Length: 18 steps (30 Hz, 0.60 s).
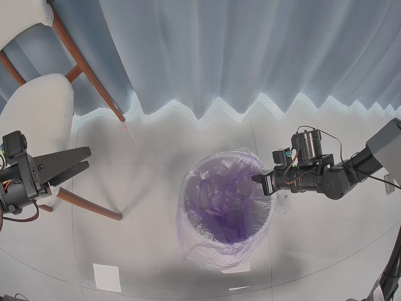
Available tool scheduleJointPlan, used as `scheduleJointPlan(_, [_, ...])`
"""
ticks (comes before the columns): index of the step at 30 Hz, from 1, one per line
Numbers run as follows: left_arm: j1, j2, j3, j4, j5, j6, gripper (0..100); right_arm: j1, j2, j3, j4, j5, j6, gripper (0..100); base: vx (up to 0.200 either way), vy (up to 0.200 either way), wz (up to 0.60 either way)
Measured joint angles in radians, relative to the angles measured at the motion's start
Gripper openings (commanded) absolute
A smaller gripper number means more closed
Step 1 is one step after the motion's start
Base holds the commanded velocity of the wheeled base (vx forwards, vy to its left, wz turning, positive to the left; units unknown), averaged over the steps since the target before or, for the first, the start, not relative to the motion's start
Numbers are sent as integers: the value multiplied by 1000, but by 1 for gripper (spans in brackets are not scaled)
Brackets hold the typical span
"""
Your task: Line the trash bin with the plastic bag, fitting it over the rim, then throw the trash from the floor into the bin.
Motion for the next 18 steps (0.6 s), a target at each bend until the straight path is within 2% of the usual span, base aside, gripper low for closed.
scheduleJointPlan(7, [-19, 6, 7, 0, 0, 0, 100, 10, 79, 6, -138, 8, -256, 0, 0, 0, 0])
scheduleJointPlan(10, [-24, 9, 9, 0, 0, 0, 100, 17, 108, 3, -179, 7, -337, 0, 0, 0, 0])
scheduleJointPlan(13, [-32, 17, 16, 0, 1, 6, 100, 35, 139, -12, -217, -4, -363, 0, 0, 0, 0])
scheduleJointPlan(18, [-47, 26, 33, 0, 3, 61, 100, 47, 182, -51, -220, -9, -361, 0, 0, 0, 0])
